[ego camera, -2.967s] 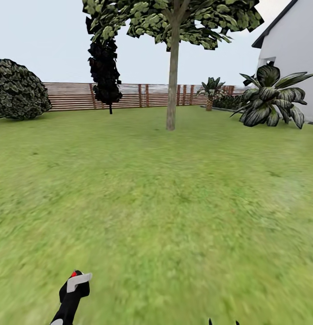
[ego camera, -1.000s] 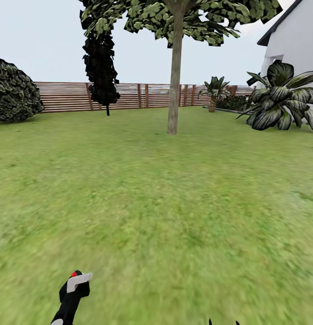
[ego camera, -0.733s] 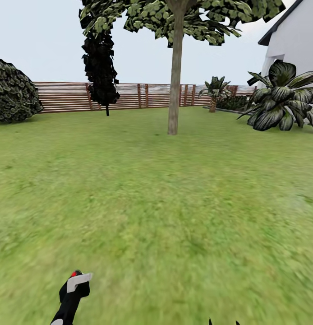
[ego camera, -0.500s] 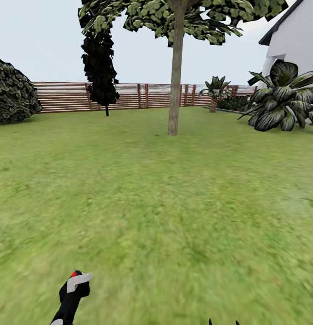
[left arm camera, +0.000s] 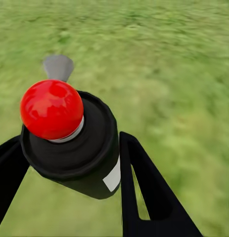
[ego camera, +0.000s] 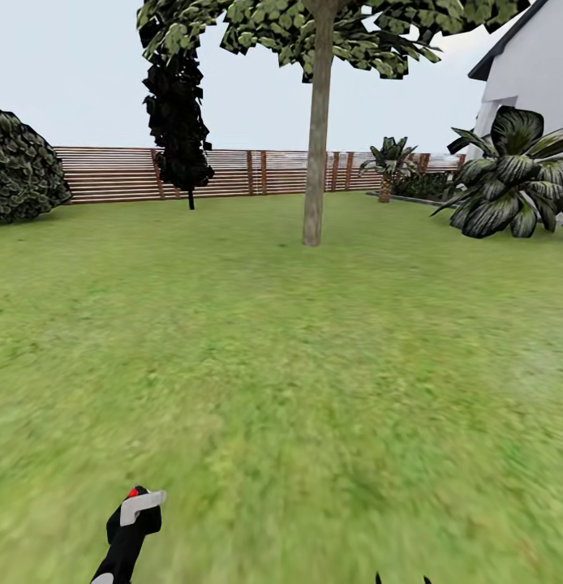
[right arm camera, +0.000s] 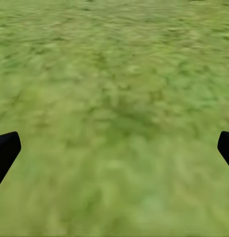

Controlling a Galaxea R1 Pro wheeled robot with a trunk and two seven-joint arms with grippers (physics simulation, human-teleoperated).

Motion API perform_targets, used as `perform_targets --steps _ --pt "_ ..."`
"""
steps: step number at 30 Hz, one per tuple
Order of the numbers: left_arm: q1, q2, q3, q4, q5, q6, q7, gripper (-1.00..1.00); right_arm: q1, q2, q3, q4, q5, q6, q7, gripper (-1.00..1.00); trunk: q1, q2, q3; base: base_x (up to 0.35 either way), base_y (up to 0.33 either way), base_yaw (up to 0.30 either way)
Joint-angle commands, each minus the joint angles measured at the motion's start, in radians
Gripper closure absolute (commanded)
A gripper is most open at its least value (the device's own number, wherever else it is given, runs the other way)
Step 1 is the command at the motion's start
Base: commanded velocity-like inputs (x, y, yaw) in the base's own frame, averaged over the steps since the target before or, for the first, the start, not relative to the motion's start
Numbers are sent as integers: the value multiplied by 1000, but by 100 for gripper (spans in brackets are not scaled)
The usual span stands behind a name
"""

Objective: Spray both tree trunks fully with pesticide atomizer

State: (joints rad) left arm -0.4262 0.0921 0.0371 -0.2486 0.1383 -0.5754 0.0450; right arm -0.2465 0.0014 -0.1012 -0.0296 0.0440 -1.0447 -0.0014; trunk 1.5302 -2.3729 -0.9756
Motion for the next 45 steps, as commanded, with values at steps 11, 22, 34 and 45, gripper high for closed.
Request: perform_targets --steps 11,22,34,45 --pt "-1 0 0 0 4 -3 -1 100 0 0 -6 0 5 -2 0 -100 0 0 -1 338 0 0" --pt "0 0 -1 0 4 -3 -1 100 0 0 -6 0 5 -2 0 -100 0 0 -1 338 0 0" --pt "-1 0 -2 0 4 -3 -1 100 0 0 -6 0 5 -2 0 -100 0 0 -1 338 0 0" --pt "-1 0 -1 0 4 -3 -1 100 0 0 -6 0 5 -2 0 -100 0 0 -1 338 -57 0"
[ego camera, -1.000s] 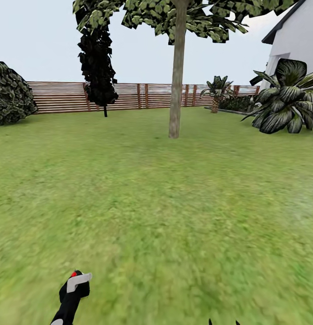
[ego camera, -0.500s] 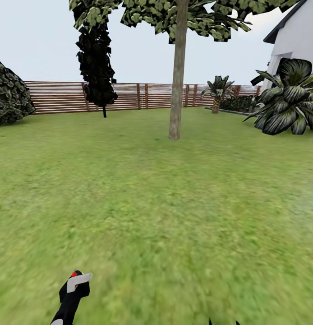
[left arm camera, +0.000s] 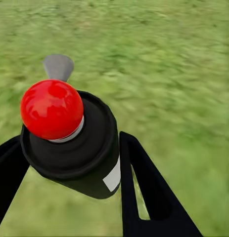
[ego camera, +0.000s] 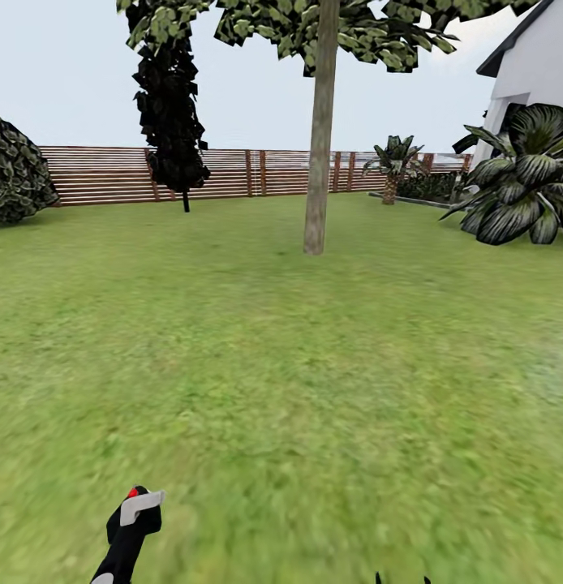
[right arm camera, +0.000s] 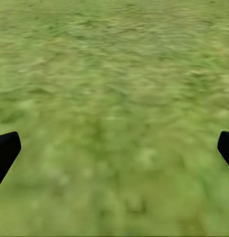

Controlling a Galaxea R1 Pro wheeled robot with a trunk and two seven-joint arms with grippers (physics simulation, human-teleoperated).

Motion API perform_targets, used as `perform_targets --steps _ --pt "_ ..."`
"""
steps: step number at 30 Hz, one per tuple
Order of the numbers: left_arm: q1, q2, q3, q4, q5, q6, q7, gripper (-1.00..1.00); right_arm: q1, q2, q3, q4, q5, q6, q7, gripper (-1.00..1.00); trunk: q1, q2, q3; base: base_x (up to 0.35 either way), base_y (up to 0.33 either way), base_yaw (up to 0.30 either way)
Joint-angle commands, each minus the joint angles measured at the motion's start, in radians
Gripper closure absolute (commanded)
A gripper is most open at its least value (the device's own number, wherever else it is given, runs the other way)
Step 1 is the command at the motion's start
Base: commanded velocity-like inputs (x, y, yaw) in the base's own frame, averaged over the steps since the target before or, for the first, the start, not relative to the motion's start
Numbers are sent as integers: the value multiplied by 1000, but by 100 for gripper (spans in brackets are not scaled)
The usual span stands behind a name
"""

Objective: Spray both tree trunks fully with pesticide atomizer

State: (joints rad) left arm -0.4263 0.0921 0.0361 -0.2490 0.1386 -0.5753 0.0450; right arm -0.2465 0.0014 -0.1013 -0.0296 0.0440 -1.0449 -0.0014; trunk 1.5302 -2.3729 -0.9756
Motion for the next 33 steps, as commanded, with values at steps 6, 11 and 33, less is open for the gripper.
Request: perform_targets --steps 6,11,33 --pt "0 0 0 1 4 -3 0 100 0 0 -6 0 5 -2 0 -100 0 0 -1 338 -74 0" --pt "0 0 -1 2 4 -3 0 100 0 0 -6 0 5 -2 0 -100 0 0 -1 338 -74 0" --pt "0 0 0 1 4 -3 0 100 0 0 -6 0 5 -2 0 -100 0 0 -1 338 -74 0"
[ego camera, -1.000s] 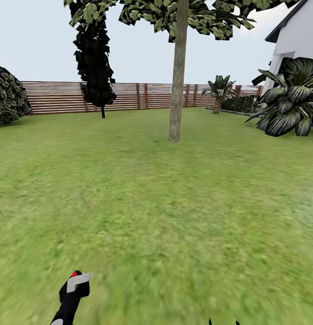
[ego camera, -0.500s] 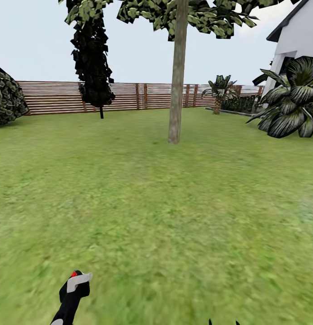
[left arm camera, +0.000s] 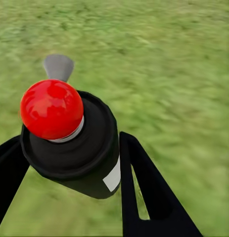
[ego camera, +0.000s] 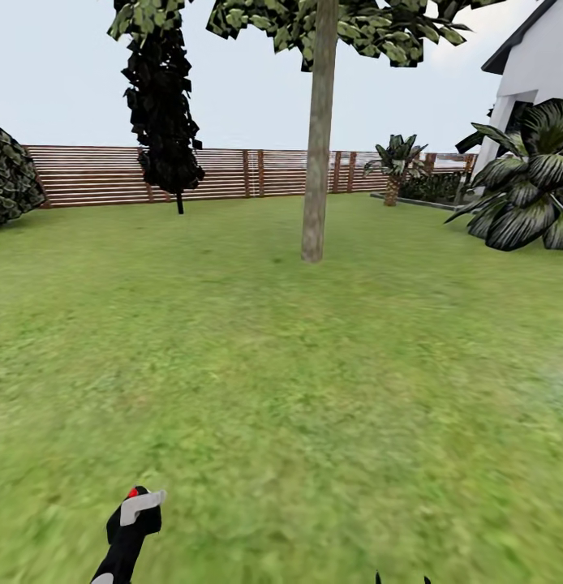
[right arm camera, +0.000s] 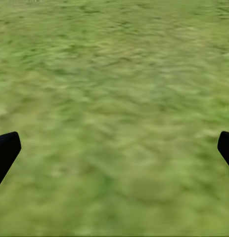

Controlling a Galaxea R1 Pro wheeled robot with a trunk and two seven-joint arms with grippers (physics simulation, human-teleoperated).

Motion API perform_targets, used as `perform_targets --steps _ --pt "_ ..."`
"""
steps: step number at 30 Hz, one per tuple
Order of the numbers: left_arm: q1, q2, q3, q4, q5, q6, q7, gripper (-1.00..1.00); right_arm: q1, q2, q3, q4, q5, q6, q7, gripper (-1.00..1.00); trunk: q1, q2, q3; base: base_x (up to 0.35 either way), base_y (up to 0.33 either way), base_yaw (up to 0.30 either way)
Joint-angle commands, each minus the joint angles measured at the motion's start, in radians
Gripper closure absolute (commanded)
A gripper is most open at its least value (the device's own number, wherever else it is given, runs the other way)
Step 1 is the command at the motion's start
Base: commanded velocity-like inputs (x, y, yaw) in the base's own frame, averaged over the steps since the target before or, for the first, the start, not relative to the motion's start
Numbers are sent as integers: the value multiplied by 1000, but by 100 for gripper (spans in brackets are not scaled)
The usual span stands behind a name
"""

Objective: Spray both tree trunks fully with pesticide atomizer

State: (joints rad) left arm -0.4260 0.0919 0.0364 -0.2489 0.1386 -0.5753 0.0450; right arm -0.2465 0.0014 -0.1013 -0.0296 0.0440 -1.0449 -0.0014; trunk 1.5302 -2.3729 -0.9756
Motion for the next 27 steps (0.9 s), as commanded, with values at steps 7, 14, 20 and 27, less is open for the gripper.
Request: perform_targets --steps 7,14,20,27 --pt "-1 0 -1 0 4 -3 0 100 0 0 -6 0 5 -2 0 -100 0 0 -1 338 -74 0" --pt "-1 -1 0 1 4 -3 0 100 0 0 -6 0 5 -2 0 -100 0 0 -1 338 -74 0" --pt "-1 -1 -1 0 4 -3 0 100 0 0 -6 0 5 -2 0 -100 0 0 -1 338 -74 0" --pt "-1 -1 -1 2 4 -3 0 100 0 0 -6 1 5 -2 0 -100 0 0 -1 338 -74 0"
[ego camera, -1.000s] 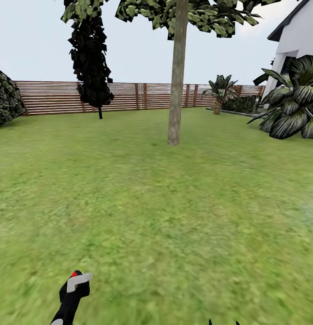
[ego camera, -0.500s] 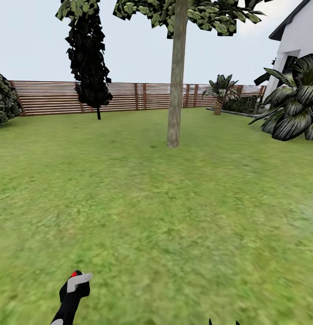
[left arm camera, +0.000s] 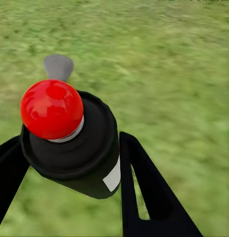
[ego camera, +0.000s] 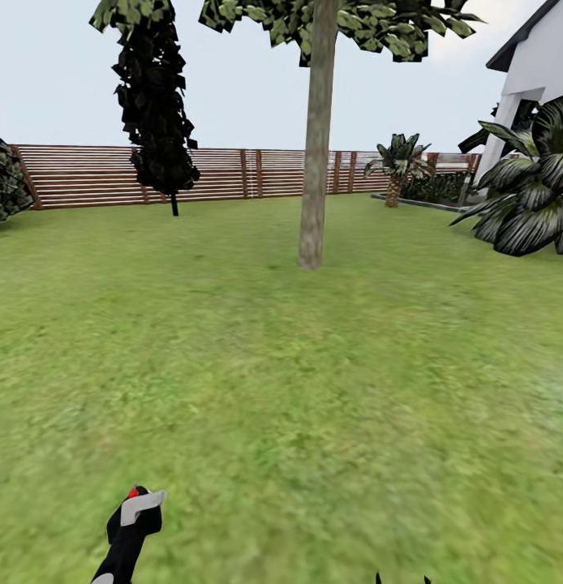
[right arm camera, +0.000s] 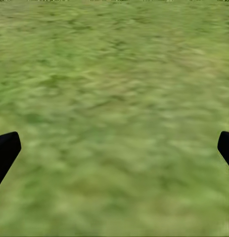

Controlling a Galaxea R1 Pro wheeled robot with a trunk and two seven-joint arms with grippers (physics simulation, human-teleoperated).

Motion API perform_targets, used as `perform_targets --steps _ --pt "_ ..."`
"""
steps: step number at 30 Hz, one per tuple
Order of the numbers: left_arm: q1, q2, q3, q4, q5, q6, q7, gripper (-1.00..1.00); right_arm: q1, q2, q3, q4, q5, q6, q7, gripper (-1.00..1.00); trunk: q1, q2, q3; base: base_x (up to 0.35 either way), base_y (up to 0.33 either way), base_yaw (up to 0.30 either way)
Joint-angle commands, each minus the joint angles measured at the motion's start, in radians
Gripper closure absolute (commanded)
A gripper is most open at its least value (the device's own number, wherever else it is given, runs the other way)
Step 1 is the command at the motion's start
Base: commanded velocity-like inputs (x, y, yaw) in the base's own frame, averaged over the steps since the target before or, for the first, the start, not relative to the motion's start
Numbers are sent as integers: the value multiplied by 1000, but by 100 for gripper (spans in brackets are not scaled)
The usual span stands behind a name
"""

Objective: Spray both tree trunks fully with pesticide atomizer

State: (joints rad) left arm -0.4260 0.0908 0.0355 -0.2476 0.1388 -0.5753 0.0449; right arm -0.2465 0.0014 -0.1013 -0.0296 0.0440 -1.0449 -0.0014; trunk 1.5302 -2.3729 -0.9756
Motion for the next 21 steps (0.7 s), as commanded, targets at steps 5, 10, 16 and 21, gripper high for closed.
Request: perform_targets --steps 5,10,16,21 --pt "-1 0 0 1 4 -3 0 100 0 0 -6 0 5 -2 0 -100 0 0 -1 338 -74 0" --pt "-1 -2 0 1 4 -3 0 100 0 0 -6 0 5 -2 0 -100 0 0 -1 338 -74 0" --pt "0 -1 0 0 4 -3 0 100 0 0 -6 0 5 -2 0 -100 0 0 -1 338 -74 0" --pt "0 0 1 -1 4 -3 0 100 0 0 -6 0 5 -2 0 -100 0 0 -1 338 -74 0"
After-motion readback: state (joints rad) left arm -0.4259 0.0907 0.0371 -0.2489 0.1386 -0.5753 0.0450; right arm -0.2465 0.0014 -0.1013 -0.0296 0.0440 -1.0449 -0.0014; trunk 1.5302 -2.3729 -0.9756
